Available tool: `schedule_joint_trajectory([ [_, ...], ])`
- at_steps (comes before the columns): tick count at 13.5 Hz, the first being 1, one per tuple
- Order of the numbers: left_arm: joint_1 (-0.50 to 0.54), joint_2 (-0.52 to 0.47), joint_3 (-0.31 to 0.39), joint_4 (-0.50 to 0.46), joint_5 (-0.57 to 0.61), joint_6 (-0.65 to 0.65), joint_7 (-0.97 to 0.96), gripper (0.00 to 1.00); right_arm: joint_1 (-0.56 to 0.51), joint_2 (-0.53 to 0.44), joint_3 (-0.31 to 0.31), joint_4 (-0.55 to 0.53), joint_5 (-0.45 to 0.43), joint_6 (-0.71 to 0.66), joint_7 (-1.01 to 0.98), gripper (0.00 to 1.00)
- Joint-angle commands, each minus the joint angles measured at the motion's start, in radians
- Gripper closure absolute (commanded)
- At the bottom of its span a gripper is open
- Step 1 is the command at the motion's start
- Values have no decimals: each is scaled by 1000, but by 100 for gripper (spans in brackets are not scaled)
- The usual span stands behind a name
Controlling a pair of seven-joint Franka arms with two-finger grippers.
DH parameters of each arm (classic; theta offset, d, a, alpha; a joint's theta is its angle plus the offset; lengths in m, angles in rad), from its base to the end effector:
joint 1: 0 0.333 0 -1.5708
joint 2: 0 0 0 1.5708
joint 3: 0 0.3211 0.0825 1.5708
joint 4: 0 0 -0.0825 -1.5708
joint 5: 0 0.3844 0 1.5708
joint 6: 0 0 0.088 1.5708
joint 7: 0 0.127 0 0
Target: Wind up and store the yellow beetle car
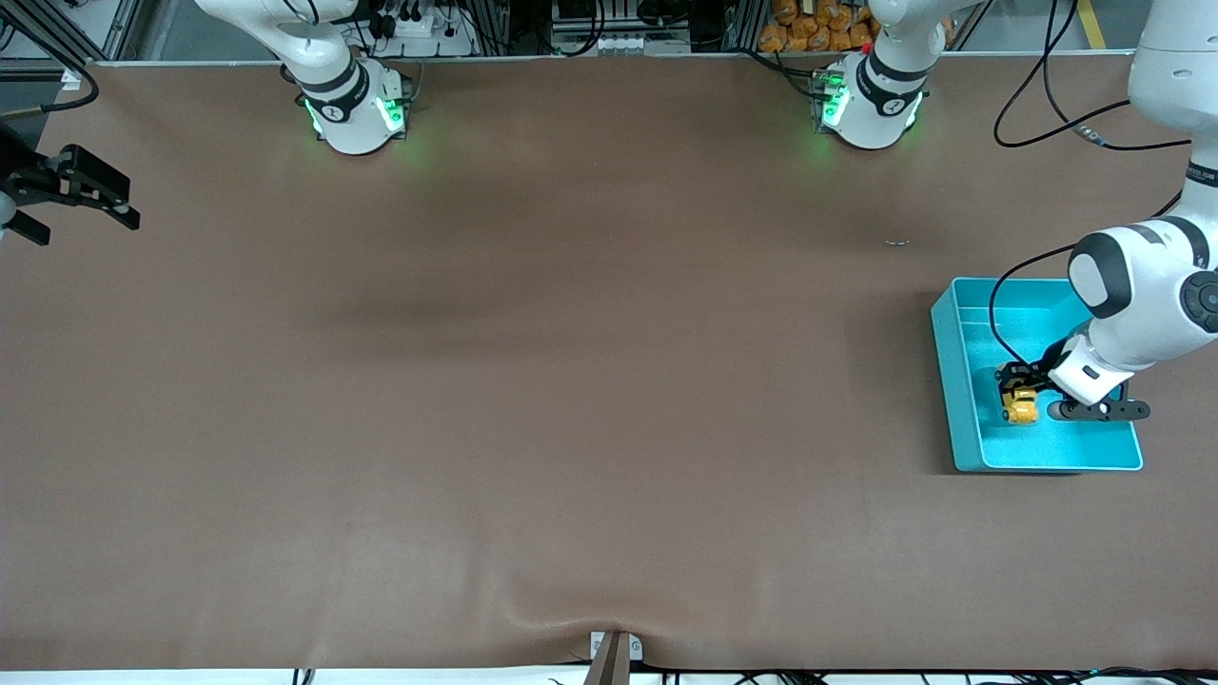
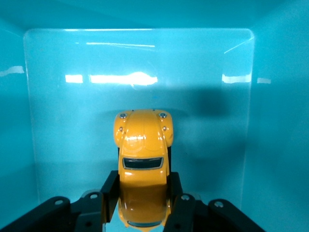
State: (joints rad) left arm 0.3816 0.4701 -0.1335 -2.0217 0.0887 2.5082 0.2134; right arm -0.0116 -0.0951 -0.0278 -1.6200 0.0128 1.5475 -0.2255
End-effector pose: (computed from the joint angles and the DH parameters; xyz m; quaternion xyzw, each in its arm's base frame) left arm 0.5890 0.1504 0.2026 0.9999 -0.0106 0.0116 0.0008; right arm 0.5223 -0.0197 0.6355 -0.9956 -0.0932 -0.0122 0.0062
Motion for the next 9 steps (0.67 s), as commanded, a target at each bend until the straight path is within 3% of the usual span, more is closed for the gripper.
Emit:
schedule_joint_trajectory([
  [1, 5, -1, -5, -8, 0, 17, 18, 100, -2, -5, 5, 9, -14, -18, 9, 0],
  [7, 6, 8, -5, -8, 0, 28, 17, 100, -2, -5, 5, 12, -14, -17, 8, 0],
  [8, 6, 8, -5, -8, 0, 28, 17, 77, -2, -5, 5, 15, -14, -17, 8, 0],
  [9, 5, 8, -5, -8, 0, 28, 17, 23, -2, -3, 5, 19, -14, -17, 8, 0],
])
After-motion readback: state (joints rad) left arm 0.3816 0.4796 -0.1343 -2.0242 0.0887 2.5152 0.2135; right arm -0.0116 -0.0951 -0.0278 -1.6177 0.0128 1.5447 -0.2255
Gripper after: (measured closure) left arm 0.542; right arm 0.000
